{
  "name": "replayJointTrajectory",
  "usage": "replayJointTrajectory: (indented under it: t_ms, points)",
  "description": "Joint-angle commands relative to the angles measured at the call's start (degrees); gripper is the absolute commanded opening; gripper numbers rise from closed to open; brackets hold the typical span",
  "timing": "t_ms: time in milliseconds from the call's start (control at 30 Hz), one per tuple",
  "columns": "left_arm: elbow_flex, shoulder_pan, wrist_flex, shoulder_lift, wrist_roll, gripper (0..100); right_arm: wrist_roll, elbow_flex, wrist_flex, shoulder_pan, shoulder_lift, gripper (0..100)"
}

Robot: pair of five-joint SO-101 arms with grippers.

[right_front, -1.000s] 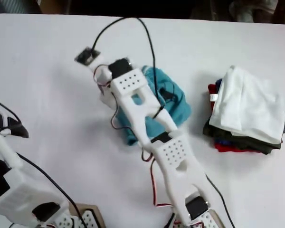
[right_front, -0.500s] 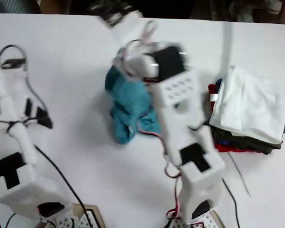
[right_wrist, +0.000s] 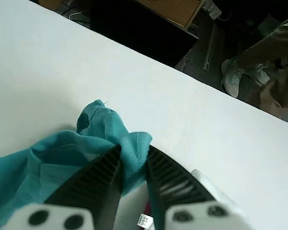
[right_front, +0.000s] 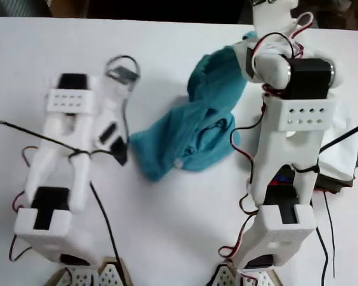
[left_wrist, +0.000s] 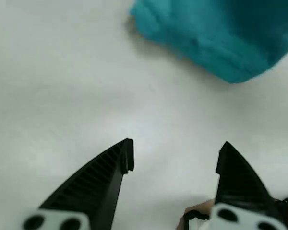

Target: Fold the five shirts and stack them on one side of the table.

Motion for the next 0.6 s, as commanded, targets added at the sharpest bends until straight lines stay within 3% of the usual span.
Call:
replayJointTrajectory:
  t_ms: [0, 233, 567]
  points:
    - [3.9, 5.1, 0.4, -0.9, -1.6, 30, 0.1, -2.2, 0.3, 0.7, -3.6, 2.0]
    - [10.7, 10.0, -6.3, -1.0, -5.0, 30, 0.1, -2.2, 0.3, 0.2, -3.5, 2.0]
    - [15.3, 15.4, -18.4, -1.1, -1.6, 29, 0.1, -2.1, 0.3, 0.7, -3.4, 2.0]
